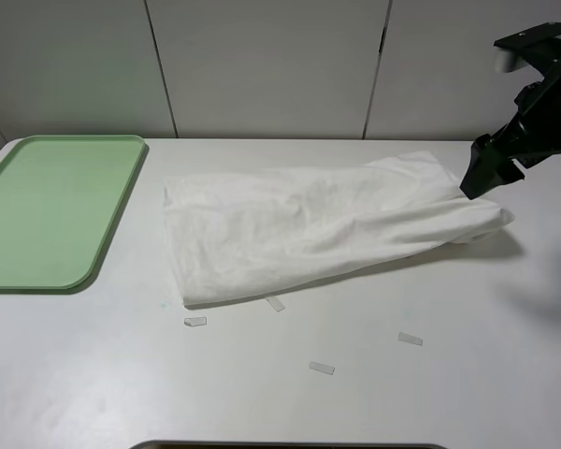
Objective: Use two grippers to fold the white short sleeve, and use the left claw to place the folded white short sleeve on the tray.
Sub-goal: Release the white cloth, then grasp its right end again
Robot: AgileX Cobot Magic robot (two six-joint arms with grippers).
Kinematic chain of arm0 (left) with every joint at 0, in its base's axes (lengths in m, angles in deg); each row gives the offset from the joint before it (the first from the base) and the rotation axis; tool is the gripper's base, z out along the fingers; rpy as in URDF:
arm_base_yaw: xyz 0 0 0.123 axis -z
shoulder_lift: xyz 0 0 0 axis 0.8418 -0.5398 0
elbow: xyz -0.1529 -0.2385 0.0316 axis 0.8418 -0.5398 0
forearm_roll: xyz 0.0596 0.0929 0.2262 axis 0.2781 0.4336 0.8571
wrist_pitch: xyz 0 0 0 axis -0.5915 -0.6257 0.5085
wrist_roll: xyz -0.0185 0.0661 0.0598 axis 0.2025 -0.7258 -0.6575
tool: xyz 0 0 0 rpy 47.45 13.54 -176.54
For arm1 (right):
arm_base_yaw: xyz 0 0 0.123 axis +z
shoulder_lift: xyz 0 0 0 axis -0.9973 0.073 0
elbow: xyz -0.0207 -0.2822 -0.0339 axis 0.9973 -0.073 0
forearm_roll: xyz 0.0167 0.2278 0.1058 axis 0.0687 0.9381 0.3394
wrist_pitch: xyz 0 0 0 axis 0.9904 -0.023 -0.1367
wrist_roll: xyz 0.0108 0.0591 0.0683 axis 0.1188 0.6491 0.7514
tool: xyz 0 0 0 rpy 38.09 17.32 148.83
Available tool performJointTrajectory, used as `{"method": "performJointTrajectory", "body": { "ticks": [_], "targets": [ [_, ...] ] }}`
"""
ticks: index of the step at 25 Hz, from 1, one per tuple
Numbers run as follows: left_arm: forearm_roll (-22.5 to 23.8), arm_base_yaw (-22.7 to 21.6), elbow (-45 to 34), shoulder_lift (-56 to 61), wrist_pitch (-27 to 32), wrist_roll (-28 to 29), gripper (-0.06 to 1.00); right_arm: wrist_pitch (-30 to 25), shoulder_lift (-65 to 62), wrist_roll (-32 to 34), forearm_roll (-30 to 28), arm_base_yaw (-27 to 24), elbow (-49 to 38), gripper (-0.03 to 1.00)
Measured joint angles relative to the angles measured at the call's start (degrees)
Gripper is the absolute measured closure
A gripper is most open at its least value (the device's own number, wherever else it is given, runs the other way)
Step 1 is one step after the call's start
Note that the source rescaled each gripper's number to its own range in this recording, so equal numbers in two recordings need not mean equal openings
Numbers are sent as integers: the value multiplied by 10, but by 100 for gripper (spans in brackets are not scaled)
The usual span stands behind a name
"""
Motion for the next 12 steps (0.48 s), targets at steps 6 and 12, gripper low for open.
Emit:
{"method": "performJointTrajectory", "body": {
  "ticks": [6,12],
  "targets": [
    [-7,0,-21,31,22,1,-4,1,0,2,0,0,0,-3],
    [-4,0,-21,31,23,2,-4,8,0,15,0,0,0,-3]
  ]
}}
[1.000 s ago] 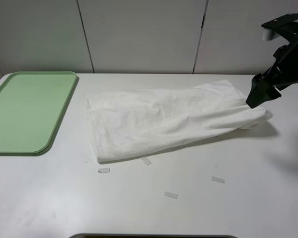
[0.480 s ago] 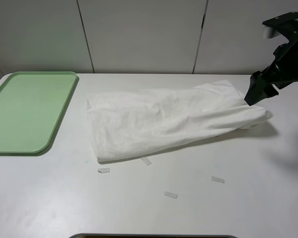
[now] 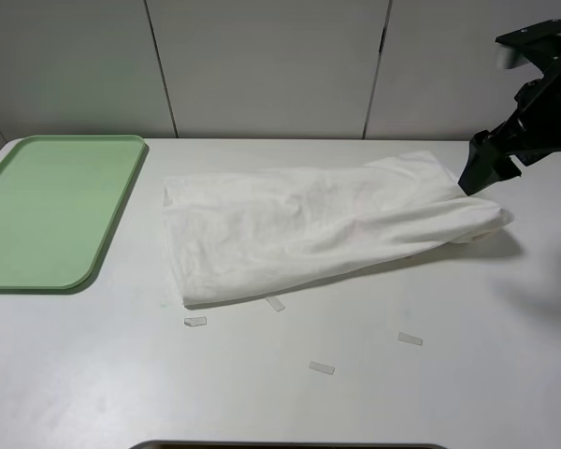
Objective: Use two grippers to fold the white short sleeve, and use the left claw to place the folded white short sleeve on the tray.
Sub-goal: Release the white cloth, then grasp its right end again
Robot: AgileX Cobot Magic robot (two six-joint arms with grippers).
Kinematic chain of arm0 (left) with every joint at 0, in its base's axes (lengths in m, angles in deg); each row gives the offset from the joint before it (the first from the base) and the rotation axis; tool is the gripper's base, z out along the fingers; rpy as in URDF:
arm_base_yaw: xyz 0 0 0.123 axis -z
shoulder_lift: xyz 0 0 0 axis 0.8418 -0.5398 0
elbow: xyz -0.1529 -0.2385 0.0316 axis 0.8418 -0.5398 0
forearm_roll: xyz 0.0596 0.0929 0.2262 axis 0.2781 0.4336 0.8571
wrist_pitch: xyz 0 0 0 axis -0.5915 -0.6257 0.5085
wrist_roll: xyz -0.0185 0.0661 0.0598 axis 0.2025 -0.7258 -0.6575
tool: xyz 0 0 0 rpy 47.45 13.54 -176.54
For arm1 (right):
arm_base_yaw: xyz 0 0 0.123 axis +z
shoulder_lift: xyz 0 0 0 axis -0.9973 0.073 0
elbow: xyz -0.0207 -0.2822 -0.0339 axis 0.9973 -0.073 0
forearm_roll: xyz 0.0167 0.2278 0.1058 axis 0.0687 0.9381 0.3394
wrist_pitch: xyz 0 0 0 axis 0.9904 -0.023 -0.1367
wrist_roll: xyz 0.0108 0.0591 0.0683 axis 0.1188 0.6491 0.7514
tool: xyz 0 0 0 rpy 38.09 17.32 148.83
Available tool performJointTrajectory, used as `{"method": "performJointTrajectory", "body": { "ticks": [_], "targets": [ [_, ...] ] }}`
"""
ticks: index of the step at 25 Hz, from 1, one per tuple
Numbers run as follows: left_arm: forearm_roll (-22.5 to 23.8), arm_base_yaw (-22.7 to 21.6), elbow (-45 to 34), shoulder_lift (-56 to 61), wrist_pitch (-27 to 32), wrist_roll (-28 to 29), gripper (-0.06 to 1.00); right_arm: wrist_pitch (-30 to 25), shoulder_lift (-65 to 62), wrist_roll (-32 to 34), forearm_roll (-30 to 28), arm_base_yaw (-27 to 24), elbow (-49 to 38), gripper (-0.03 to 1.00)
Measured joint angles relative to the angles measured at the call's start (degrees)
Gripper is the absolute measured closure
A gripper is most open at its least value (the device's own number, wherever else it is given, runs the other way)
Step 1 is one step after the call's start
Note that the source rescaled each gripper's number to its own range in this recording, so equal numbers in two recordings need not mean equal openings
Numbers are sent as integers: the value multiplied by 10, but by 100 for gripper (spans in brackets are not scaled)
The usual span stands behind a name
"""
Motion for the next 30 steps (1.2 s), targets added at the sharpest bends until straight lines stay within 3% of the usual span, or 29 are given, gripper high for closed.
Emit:
{"method": "performJointTrajectory", "body": {
  "ticks": [14,16,25,30],
  "targets": [
    [1,-11,0,0,1,0,-4,25,0,19,24,0,0,-3],
    [1,-28,0,0,1,0,-4,31,0,31,24,0,0,-3],
    [1,-196,0,14,1,0,-4,54,33,119,-23,-22,30,-3],
    [1,-205,0,32,2,0,-4,34,127,104,-26,-54,115,-3]
  ]
}}
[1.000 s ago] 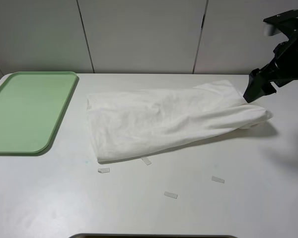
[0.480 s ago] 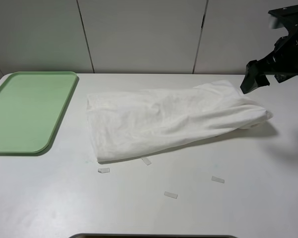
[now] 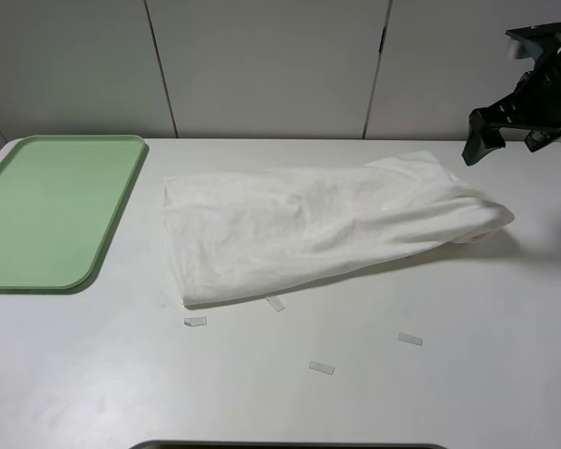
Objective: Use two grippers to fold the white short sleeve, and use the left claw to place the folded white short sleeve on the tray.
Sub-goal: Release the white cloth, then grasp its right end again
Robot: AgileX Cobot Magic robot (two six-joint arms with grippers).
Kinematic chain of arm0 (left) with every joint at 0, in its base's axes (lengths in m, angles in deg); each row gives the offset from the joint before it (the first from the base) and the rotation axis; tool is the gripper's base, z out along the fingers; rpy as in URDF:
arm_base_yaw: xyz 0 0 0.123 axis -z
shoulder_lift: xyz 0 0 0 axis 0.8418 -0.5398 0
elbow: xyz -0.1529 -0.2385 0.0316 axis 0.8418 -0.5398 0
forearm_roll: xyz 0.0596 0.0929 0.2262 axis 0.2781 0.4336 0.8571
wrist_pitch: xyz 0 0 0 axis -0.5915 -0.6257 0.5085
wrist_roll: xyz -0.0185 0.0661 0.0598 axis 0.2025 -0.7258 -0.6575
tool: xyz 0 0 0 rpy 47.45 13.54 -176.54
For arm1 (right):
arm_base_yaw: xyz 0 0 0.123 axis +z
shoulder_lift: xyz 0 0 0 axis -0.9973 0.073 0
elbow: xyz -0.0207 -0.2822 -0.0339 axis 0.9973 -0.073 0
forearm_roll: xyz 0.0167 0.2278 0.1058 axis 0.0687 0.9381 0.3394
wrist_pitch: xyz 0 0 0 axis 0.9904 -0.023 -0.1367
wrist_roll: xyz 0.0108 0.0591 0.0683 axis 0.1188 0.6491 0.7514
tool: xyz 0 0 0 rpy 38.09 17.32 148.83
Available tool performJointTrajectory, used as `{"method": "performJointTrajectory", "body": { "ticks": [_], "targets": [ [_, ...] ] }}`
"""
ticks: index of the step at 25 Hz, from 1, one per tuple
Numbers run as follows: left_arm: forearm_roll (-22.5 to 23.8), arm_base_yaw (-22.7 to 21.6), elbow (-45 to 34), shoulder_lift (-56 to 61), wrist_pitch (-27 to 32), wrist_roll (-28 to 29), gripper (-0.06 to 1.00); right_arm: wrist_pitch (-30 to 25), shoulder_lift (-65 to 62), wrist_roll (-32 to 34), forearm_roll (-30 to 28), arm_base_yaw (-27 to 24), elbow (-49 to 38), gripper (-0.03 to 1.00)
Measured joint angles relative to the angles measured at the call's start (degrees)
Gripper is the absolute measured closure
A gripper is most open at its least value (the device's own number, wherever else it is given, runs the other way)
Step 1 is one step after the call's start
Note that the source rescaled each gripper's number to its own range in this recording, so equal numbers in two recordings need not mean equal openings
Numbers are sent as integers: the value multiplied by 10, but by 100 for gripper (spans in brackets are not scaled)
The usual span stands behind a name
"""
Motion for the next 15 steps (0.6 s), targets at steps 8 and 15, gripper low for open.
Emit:
{"method": "performJointTrajectory", "body": {
  "ticks": [8,15],
  "targets": [
    [0,0,0,1,0,0,-4,-27,126,-28,-1,-11,111,-3],
    [0,0,0,1,0,0,-4,-30,193,-40,-1,-11,150,-3]
  ]
}}
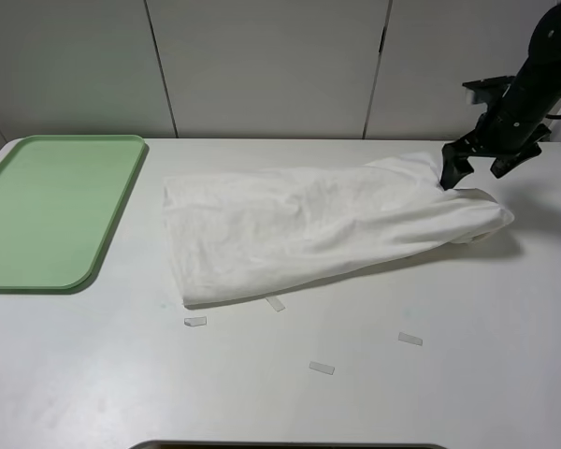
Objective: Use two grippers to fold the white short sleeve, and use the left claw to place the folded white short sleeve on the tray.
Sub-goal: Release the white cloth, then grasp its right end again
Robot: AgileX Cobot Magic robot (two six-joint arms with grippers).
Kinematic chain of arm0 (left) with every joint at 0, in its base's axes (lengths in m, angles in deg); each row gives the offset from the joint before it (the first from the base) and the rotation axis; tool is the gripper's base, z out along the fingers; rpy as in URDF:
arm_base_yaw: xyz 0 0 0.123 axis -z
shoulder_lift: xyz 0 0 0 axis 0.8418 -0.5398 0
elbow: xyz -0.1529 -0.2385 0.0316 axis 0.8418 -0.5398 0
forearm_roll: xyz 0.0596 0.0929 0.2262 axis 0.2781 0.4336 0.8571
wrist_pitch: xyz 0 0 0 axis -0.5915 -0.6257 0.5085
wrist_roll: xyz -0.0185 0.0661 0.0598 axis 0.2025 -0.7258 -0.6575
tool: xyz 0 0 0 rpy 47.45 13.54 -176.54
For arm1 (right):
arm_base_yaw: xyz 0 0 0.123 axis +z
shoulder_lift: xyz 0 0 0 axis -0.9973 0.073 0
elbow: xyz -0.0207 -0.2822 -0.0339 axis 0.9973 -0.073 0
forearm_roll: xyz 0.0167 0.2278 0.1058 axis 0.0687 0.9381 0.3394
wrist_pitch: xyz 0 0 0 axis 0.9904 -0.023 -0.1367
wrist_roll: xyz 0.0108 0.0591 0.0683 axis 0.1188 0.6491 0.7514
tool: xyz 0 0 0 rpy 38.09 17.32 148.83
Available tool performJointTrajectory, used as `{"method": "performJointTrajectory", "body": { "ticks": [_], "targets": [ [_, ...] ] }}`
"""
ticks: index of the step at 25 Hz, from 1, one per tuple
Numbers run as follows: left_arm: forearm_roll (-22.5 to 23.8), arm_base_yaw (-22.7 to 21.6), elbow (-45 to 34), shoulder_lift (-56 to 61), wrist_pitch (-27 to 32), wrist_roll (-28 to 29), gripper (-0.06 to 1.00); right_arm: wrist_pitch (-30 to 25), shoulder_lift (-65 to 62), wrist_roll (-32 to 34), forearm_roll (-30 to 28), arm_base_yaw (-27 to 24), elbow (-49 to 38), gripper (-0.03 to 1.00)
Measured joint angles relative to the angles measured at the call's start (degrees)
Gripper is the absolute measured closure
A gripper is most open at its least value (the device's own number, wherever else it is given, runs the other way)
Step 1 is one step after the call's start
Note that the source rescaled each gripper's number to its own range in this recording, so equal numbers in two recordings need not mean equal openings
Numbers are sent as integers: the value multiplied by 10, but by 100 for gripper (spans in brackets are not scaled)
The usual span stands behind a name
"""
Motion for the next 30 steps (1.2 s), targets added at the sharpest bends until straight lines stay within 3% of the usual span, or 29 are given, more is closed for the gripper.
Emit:
{"method": "performJointTrajectory", "body": {
  "ticks": [10,21,24,25,27,28,29,30],
  "targets": [
    [0,0,0,0,0,0,-4,14,69,-11,3,-17,4,-3],
    [1,-1,0,0,0,0,-4,26,99,-49,46,-20,5,-3],
    [1,-1,0,0,0,0,-4,22,99,-50,63,-19,5,37],
    [1,-1,0,0,0,0,-4,22,99,-50,63,-19,5,37],
    [1,-1,0,0,0,0,-4,22,99,-50,67,-19,5,58],
    [1,-1,0,0,0,0,-4,22,99,-50,66,-18,5,84],
    [1,-1,0,0,0,0,-4,22,98,-50,65,-18,5,90],
    [1,-1,0,0,0,0,-4,22,97,-50,63,-18,5,90]
  ]
}}
